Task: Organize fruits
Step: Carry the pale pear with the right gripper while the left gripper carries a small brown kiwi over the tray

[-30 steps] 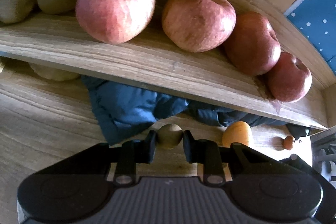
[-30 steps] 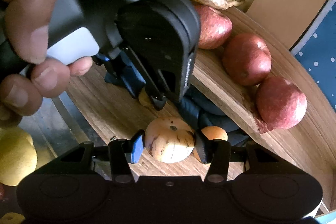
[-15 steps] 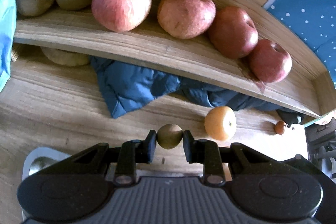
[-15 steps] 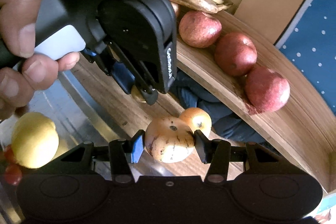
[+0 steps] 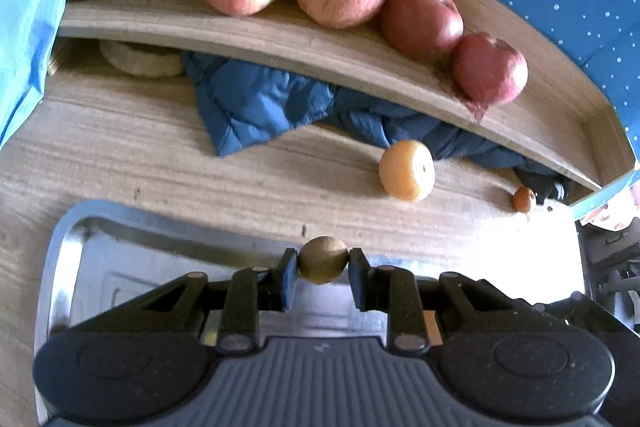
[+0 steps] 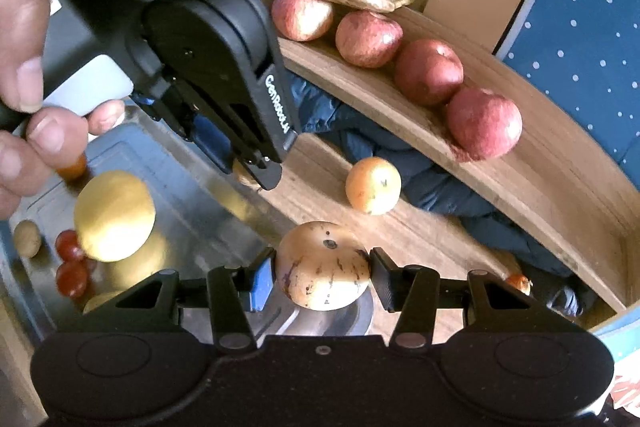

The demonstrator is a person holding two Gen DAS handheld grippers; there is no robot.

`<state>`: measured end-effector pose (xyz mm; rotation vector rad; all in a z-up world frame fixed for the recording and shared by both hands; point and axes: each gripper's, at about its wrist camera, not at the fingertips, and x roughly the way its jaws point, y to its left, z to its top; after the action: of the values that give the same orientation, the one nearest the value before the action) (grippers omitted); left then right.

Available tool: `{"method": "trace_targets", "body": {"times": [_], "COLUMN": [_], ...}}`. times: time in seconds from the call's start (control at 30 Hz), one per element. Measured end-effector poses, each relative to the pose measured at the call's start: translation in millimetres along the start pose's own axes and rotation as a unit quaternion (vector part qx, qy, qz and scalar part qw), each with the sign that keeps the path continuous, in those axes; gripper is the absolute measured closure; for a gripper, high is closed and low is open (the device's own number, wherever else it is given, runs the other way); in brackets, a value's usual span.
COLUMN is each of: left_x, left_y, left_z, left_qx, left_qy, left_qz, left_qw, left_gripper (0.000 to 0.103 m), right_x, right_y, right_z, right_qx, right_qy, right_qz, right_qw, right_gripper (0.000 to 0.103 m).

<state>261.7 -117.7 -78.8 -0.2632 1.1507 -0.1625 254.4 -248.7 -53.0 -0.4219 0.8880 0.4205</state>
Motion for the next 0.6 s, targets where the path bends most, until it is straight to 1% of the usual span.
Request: {"method": "trace_targets", "body": {"times": [0.27,0.6], "left_x": [-5,-12], "left_y": [-4,-8], "left_z": [-17,-28], "left_qx": [0.008,0.012], "left_qy": [0.009,0.019], "left_qz": [0.003,0.011], "left_qw": [0.9999,0.9997], "left_gripper": [0.073,0.073], "right_x": [-13,-25], "right_y": [7,13], "right_z": [-15,-33], "right_qx": [0.005,0.01], "right_qy": [0.005,0.016], "right_qz": [0.012,0.029], "right_qw": [1.0,0.999], "right_gripper": [0.051,0.051]}}
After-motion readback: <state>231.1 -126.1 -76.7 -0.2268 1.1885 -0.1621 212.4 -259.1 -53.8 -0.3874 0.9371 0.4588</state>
